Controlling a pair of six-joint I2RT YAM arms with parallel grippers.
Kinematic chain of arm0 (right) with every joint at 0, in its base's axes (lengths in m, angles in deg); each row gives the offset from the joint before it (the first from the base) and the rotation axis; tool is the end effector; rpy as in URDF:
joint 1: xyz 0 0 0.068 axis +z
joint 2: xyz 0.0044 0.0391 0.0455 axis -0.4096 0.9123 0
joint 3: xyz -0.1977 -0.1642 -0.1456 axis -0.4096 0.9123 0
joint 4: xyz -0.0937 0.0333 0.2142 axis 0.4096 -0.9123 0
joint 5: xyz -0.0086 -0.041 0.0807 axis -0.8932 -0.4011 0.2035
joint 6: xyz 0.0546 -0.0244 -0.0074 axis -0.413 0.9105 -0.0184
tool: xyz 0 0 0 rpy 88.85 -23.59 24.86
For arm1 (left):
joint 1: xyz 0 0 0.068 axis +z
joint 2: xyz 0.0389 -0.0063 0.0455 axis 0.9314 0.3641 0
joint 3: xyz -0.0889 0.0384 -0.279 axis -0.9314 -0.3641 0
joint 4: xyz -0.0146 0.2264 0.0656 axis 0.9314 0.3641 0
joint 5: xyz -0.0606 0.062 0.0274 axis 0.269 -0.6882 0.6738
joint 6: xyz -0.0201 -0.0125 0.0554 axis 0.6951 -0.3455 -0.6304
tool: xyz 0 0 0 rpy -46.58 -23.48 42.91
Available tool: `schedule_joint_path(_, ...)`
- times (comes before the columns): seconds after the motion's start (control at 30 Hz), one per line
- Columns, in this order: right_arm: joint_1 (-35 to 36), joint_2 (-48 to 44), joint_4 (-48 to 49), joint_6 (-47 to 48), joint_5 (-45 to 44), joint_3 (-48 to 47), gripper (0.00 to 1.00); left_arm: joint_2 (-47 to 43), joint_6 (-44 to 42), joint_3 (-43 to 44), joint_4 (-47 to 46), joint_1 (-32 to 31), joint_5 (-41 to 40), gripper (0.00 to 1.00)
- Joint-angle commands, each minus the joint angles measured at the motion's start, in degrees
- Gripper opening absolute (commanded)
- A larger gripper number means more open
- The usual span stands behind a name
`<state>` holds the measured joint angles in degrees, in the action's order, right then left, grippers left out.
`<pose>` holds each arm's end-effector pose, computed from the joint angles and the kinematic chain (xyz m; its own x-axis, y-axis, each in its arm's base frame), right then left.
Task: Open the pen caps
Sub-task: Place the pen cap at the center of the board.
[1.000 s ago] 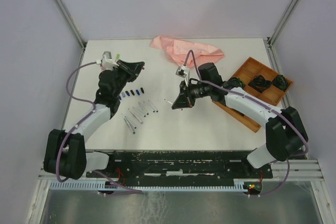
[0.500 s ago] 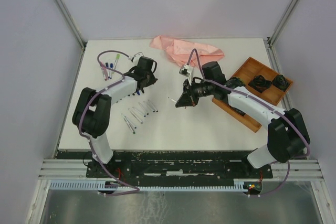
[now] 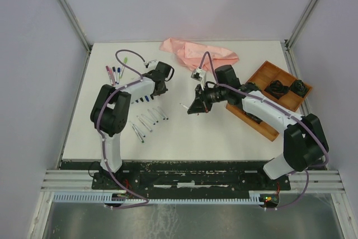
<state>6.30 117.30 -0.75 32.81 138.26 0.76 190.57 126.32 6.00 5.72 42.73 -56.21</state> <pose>0.2460 0.1840 0.2960 -0.5963 -0.3175 -0.7374 -0.8017 0.2835 0.5262 0.3763 -0.1620 0.1956 -0.7248 -0.2614 -0.6374 -0.3070 0.9508 -0.0408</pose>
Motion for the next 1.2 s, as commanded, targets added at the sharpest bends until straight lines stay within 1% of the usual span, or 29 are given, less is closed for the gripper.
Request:
schedule_joint_path(0.0,-0.34,0.22,0.04,0.77,0.98,-2.9,0.0,2.16,-2.71,3.65,1.32,-0.3,-3.35,0.05)
schedule_joint_path(0.07,-0.44,0.29,-0.04,0.85,1.02,-3.02,0.0,2.79,-2.8,4.02,1.37,-0.2,-3.82,0.06)
schedule_joint_path(0.2,-0.52,0.73,-0.35,0.9,1.27,-3.25,0.0,3.66,-2.63,4.56,1.67,-0.17,-4.74,0.14)
schedule_joint_path(0.43,-0.61,1.43,-0.78,0.97,1.54,-3.38,0.0,4.03,-2.27,4.85,2.24,-0.13,-4.86,0.18)
schedule_joint_path(0.5,-0.64,1.63,-0.9,0.94,1.62,-3.52,0.0,3.88,-2.02,4.71,2.43,-0.17,-4.85,0.21)
schedule_joint_path(0.77,-0.65,2.69,-1.36,0.99,1.72,-3.9,0.0,2.64,-2.09,3.94,2.63,-0.14,-4.25,0.27)
schedule_joint_path(0.83,-0.63,2.91,-1.48,1.05,1.79,-3.91,0.0,2.39,-2.12,3.76,2.58,-0.13,-4.07,0.31)
schedule_joint_path(1.17,-0.62,3.23,-1.58,1.12,1.56,-4.0,0.0,-0.92,-1.95,3.18,2.84,-0.19,-4.33,0.34)
